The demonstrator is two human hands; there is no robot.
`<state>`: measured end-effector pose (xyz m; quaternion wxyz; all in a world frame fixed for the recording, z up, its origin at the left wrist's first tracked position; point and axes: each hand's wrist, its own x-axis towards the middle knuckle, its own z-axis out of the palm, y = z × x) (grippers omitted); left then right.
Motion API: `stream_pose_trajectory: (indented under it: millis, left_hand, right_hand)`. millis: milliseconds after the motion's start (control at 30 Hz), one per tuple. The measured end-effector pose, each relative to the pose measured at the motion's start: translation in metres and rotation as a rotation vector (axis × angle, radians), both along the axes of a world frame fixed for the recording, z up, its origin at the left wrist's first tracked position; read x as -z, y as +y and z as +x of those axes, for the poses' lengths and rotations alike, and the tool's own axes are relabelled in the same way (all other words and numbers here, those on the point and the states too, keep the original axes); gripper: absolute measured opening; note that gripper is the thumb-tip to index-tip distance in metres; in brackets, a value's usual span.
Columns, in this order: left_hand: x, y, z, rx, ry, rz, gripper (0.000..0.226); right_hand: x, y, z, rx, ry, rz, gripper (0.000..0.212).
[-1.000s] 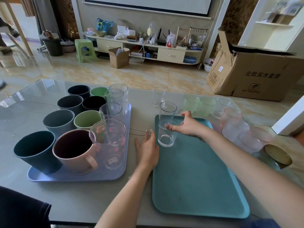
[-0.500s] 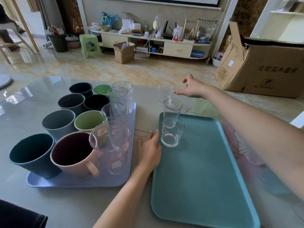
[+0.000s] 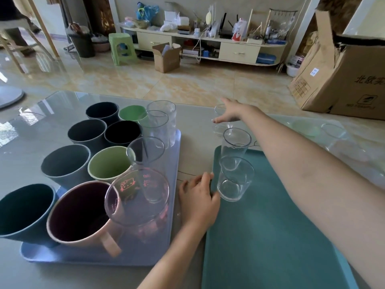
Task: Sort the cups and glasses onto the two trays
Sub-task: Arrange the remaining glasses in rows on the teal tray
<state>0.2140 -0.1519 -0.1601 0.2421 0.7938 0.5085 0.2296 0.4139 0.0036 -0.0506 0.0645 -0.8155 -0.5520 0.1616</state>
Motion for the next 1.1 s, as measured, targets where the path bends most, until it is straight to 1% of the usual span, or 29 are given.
stream_pose_trajectory:
  millis: [100, 200, 300, 433, 533, 600, 667, 800, 933, 1100]
  left_hand:
    - [0.0, 0.001, 0.0, 0.026, 0.025, -0.016, 0.043]
    - [0.004, 0.002, 0.0, 0.031, 0.023, -0.015, 0.047]
    - [0.01, 0.003, 0.002, 0.037, 0.013, -0.017, 0.05]
    - [0.01, 0.004, 0.002, 0.038, 0.023, -0.013, 0.048]
    - [0.008, 0.002, 0.0, 0.041, 0.02, -0.03, 0.049]
    - [0.007, 0.001, 0.0, 0.052, 0.018, -0.04, 0.051]
    - [0.007, 0.001, 0.0, 0.047, 0.017, -0.047, 0.045]
    - [0.005, 0.0, -0.001, 0.06, 0.021, -0.055, 0.042]
    - [0.004, -0.001, -0.003, 0.087, 0.034, -0.051, 0.059]
    - [0.004, -0.004, -0.006, 0.097, -0.075, -0.05, 0.067]
  right_hand:
    - [0.003, 0.005, 0.001, 0.021, -0.007, 0.069, 0.081]
    - [-0.001, -0.001, 0.004, 0.045, 0.029, 0.163, 0.074]
    - [-0.007, -0.015, 0.011, 0.09, 0.048, 0.248, 0.074]
    - [-0.031, -0.048, 0.026, 0.138, 0.001, 0.343, 0.073]
    - [-0.056, -0.085, 0.035, 0.152, -0.029, 0.357, 0.073]
    - [-0.068, -0.114, 0.038, 0.179, -0.01, 0.349, 0.074]
    - [-0.073, -0.146, 0.036, 0.198, 0.033, 0.325, 0.072]
    - [-0.061, -0.212, 0.023, 0.227, 0.108, 0.313, 0.072]
    - [-0.031, -0.264, -0.009, 0.205, 0.136, 0.326, 0.068]
    - [0.003, -0.29, -0.046, 0.151, 0.315, 0.405, 0.072]
